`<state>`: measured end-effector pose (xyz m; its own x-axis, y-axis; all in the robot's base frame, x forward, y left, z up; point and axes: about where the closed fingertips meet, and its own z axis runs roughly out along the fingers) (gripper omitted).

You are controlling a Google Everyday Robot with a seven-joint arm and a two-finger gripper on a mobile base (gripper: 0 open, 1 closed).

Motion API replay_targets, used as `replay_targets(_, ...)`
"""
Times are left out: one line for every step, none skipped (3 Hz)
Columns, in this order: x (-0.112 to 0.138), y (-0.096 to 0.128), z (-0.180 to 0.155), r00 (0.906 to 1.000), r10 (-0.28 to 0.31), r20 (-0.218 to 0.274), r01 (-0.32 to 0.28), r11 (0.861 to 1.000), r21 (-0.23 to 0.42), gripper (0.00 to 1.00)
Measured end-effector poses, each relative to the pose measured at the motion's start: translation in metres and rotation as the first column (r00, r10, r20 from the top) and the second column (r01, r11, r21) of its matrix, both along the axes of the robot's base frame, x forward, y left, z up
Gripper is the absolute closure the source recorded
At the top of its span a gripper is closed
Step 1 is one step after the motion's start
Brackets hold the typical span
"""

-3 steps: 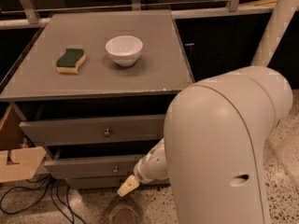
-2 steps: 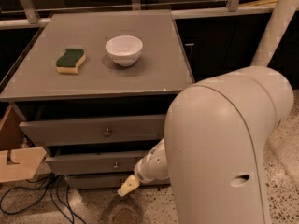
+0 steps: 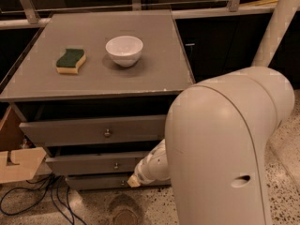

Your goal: Close middle drawer

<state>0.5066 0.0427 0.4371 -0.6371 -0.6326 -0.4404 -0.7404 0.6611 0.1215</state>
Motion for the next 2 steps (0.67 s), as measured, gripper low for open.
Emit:
replay_targets(0.017, 0.000, 0.001, 0.9995, -0.032, 0.006, 0.032, 0.999, -0.024, 0.81)
replay_targets(0.043, -0.003, 0.002, 0.9970, -0.069, 0.034, 0.071, 0.995, -0.068, 1.00)
